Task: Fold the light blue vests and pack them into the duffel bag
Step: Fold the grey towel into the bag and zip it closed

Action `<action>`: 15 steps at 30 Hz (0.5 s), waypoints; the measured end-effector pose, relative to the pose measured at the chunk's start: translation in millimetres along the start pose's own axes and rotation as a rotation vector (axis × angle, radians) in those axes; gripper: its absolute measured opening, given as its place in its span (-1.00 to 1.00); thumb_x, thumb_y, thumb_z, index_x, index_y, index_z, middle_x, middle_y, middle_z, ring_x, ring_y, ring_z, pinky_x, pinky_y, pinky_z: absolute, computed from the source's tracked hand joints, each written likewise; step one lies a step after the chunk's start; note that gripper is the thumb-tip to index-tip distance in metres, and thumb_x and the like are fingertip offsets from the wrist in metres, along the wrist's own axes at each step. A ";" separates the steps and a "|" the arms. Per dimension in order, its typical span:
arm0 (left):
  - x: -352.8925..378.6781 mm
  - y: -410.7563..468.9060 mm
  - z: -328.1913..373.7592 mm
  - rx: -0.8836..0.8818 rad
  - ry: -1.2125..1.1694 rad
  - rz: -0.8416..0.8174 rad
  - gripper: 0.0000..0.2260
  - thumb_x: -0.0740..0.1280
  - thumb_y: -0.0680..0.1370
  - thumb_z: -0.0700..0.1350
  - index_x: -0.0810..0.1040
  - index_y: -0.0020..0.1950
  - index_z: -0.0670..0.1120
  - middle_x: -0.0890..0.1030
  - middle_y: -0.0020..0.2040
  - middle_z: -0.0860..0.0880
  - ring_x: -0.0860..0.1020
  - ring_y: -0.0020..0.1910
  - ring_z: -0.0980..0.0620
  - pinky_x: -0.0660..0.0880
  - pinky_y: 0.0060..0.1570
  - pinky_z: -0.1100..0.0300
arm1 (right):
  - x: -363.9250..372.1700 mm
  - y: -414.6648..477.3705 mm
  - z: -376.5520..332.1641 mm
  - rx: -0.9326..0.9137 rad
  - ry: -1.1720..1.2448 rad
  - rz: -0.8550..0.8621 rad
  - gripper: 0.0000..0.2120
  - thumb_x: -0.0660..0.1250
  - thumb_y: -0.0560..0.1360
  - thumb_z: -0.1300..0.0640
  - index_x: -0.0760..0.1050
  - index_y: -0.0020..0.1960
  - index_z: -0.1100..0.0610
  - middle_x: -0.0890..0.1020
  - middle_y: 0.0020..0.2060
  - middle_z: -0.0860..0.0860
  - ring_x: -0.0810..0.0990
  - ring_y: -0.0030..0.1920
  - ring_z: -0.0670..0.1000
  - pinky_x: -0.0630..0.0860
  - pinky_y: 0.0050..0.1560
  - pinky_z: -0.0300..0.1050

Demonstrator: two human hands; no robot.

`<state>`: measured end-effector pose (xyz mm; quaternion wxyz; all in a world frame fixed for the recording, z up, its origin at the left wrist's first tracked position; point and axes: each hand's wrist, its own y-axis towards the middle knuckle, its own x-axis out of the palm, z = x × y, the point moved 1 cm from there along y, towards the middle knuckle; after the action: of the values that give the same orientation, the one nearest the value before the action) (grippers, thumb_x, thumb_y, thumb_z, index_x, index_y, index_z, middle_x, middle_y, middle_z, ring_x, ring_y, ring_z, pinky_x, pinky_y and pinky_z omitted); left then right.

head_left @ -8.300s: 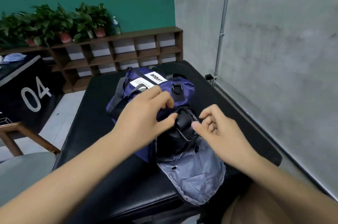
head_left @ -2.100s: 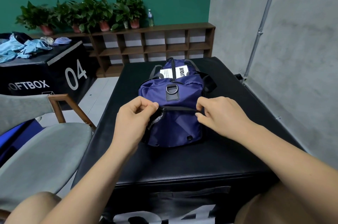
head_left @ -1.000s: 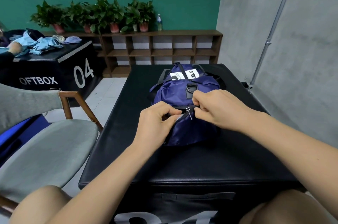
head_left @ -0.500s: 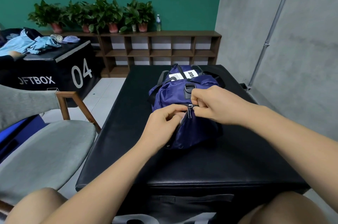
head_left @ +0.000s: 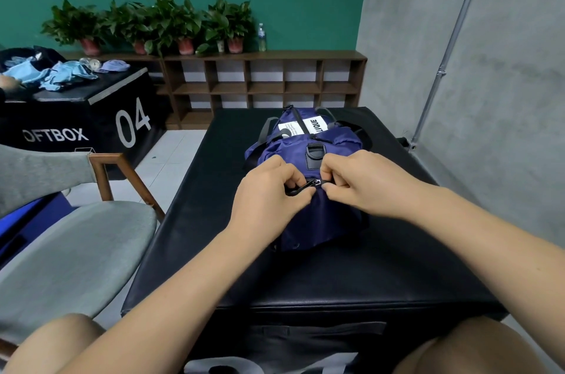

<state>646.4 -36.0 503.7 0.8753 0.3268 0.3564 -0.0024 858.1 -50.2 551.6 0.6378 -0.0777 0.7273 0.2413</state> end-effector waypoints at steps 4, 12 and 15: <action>-4.3 3.8 1.0 -0.119 -0.170 -0.069 -0.85 0.63 0.48 0.02 0.69 -0.20 0.10 0.61 -0.21 0.11 0.54 -0.24 0.20 0.43 -0.18 0.37 | 0.5 -2.6 -0.3 -0.006 -0.017 0.019 -0.89 0.33 0.59 -0.07 0.44 0.01 -0.06 0.57 -0.35 -0.14 0.53 -0.27 -0.04 0.51 -0.18 0.04; -15.4 -3.6 -24.3 -0.401 -0.434 -0.127 -0.75 0.58 0.54 -0.08 0.60 -0.26 -0.09 0.55 -0.31 0.07 0.48 -0.29 0.12 0.44 -0.14 0.24 | 0.2 -10.7 10.9 0.029 -0.020 0.034 -0.88 0.32 0.58 -0.03 0.40 -0.03 -0.05 0.57 -0.38 -0.11 0.51 -0.29 -0.03 0.50 -0.21 0.02; -13.1 -22.5 -52.0 -0.507 -0.522 -0.165 -0.74 0.58 0.53 -0.07 0.58 -0.25 -0.13 0.56 -0.29 0.01 0.50 -0.23 0.08 0.45 -0.03 0.14 | -1.1 -17.2 17.8 0.050 -0.007 0.034 -0.88 0.32 0.58 -0.04 0.41 -0.05 -0.05 0.56 -0.40 -0.12 0.51 -0.31 -0.04 0.51 -0.22 0.02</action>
<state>598.9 -26.9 471.3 0.9867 0.0585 0.1355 -0.0678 881.4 -57.4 547.1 0.6380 -0.0485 0.7320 0.2341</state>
